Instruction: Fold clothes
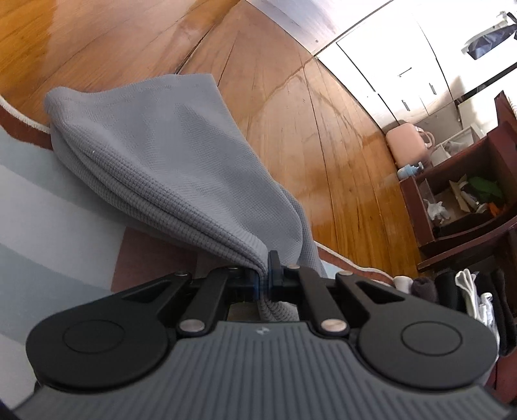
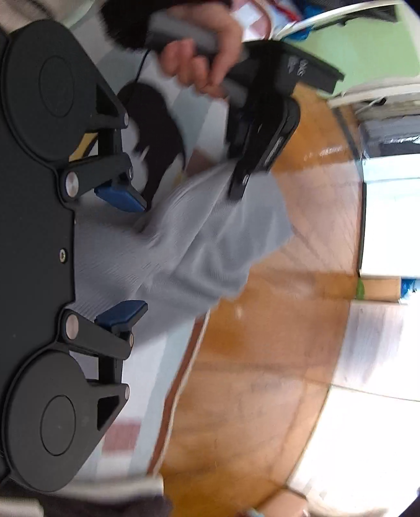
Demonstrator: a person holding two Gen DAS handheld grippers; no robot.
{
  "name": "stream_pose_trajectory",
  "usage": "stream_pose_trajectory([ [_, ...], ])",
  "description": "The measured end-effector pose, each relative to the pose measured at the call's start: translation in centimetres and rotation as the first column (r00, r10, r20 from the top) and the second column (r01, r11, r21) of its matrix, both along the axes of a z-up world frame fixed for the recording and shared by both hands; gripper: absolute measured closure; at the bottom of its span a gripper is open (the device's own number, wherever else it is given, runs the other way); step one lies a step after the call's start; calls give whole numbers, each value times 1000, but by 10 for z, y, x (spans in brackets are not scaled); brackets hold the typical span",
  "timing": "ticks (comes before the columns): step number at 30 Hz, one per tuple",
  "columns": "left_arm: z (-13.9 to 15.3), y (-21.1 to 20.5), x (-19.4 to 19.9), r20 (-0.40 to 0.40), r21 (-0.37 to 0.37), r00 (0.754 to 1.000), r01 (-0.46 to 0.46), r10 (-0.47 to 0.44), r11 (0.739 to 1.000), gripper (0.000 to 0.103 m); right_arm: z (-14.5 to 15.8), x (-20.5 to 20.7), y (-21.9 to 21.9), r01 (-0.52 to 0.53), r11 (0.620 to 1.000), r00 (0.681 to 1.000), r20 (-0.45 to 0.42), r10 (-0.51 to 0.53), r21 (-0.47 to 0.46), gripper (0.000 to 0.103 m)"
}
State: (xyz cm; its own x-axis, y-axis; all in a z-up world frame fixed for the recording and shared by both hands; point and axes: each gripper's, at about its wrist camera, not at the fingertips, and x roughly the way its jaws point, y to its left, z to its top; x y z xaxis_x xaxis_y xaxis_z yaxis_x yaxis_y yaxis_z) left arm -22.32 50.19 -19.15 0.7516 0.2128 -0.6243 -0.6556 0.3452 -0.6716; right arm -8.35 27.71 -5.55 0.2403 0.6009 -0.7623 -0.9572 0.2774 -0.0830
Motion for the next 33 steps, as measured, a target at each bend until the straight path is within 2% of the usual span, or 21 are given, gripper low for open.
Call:
stream_pose_trajectory([
  [2, 1, 2, -3, 38, -23, 999, -2, 3, 1000, 99, -7, -3, 6, 15, 1000, 1000, 11, -15, -13, 30],
  [6, 7, 10, -17, 130, -64, 991, -7, 15, 998, 99, -21, -9, 17, 46, 998, 998, 33, -45, -39, 32],
  [7, 8, 13, -21, 152, -73, 988, -8, 19, 997, 99, -25, -11, 20, 54, 998, 998, 39, -52, -45, 44],
  [8, 9, 15, -25, 174, -82, 984, -8, 23, 997, 99, -28, -12, 23, 62, 997, 997, 45, -59, -51, 70],
  [11, 2, 18, -26, 176, -112, 984, -6, 26, 994, 99, -37, -16, 30, 88, 994, 995, 59, -84, -66, 86],
  [12, 0, 19, -27, 176, -127, 984, -3, 26, 992, 99, -28, -12, 20, 115, 993, 993, 43, -114, -38, 87],
  [13, -3, 17, -25, 185, -153, 982, 10, 19, 988, 99, -20, -11, 12, 135, 991, 989, 65, -133, -22, 89],
  [15, -8, 13, -19, 206, -205, 979, 38, 5, 978, 99, -13, -18, 0, 152, 988, 976, 158, -149, -9, 92],
  [17, -7, 7, -13, 182, -190, 983, 49, -14, 981, 98, -7, -25, -8, 140, 990, 966, 218, -138, 9, 93],
  [19, -7, 3, -8, 153, -156, 988, 41, -17, 987, 97, 0, -29, -10, 129, 991, 969, 210, -134, 37, 93],
  [21, -12, 2, -5, 138, -153, 990, 32, -11, 988, 97, 6, -30, -11, 121, 991, 972, 197, -129, 54, 93],
  [23, -19, 1, -4, 113, -161, 994, 11, 8, 987, 94, 12, -30, -10, 115, 991, 975, 181, -125, 62, 93],
  [26, -29, 2, -6, 79, -163, 996, -31, 45, 986, 79, 19, -32, -10, 99, 991, 975, 193, -114, 84, 94],
  [27, -33, 5, -9, 65, -161, 996, -54, 65, 986, 72, 21, -33, -10, 94, 991, 973, 200, -111, 91, 94],
  [28, -37, 9, -11, 51, -157, 995, -78, 87, 985, 68, 21, -34, -10, 93, 991, 966, 232, -113, 93, 94],
  [32, -53, 30, -18, -13, -138, 988, -153, 153, 978, 66, 20, -36, -9, 74, 993, 954, 284, -98, 94, 94],
  [33, -56, 36, -18, -23, -141, 987, -163, 161, 977, 70, 19, -36, -10, 69, 993, 953, 289, -93, 92, 94],
])
